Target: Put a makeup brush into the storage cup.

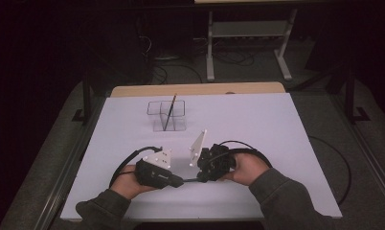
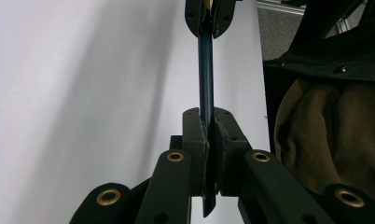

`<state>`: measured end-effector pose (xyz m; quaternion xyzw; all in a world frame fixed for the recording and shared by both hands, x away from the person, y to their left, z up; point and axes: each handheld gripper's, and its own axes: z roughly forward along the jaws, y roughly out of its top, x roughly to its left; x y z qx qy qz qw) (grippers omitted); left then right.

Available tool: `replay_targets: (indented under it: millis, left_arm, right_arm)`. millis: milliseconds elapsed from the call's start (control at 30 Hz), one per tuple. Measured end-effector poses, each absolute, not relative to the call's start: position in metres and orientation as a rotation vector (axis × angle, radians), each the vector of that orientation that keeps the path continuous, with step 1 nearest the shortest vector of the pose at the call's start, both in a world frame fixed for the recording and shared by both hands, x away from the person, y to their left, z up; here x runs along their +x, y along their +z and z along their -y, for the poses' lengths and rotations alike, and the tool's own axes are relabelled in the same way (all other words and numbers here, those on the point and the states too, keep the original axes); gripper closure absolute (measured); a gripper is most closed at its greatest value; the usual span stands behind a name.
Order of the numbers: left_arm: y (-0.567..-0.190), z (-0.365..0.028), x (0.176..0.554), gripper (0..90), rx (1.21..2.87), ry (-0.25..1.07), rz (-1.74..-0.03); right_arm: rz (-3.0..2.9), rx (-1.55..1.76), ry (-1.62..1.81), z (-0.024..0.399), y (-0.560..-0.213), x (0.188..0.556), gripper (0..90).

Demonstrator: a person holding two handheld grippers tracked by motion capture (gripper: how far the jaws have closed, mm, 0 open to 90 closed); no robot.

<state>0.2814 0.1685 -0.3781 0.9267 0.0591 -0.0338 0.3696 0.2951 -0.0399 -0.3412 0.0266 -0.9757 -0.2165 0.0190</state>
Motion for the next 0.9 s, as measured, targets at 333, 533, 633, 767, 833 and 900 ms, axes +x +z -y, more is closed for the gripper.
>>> replay_targets:
  millis: [333, 533, 633, 767, 833, 900]
  left_arm:
    - [-0.378, -0.176, 0.280, 84.6, 2.351, -0.067, -0.168]
    - [-0.378, -0.178, 0.279, 84.6, 2.337, -0.072, -0.170]
    - [-0.378, -0.179, 0.279, 84.6, 2.330, -0.078, -0.160]
    - [-0.377, -0.179, 0.278, 84.6, 2.326, -0.079, -0.150]
    - [-0.377, -0.179, 0.278, 84.6, 2.323, -0.082, -0.151]
    - [-0.377, -0.179, 0.279, 84.6, 2.321, -0.075, -0.142]
  right_arm:
    - [2.970, 0.030, -0.823, 0.055, -0.348, 0.298, 66.5]
    - [2.947, -0.035, -0.886, 0.067, -0.352, 0.299, 64.6]
    - [2.950, -0.042, -0.894, 0.071, -0.353, 0.299, 65.2]
    - [2.935, -0.043, -0.896, 0.073, -0.355, 0.299, 70.0]
    - [2.932, -0.029, -0.897, 0.073, -0.355, 0.300, 75.7]
    - [2.922, -0.017, -0.896, 0.074, -0.355, 0.300, 79.0]
